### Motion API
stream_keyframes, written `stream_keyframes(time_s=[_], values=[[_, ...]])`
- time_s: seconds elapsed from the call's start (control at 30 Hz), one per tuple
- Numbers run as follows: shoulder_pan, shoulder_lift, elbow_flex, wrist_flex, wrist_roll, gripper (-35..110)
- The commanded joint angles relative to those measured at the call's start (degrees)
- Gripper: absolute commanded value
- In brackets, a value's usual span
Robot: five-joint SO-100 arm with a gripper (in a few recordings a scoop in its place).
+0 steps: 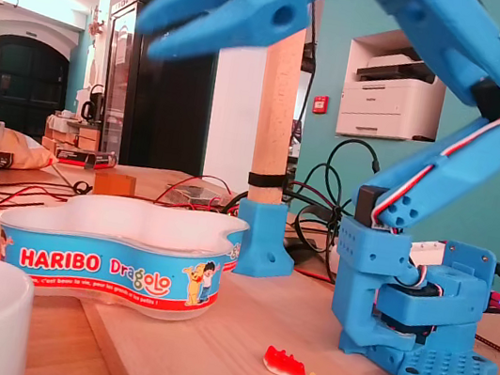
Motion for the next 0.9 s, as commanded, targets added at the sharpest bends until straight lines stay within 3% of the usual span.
stream_keyframes(time_s=[0.0, 0.23, 0.37, 0.6, 0.87], values=[[8.44, -3.78, -3.78, -2.11, 0.35, 18], [10.02, -11.51, -3.43, -18.28, -0.70, 18], [13.18, -16.08, -0.62, -21.88, 0.53, 18], [15.56, -24.35, 1.85, -21.18, 13.27, 18], [15.73, -25.93, 3.52, -7.03, 25.84, 18]])
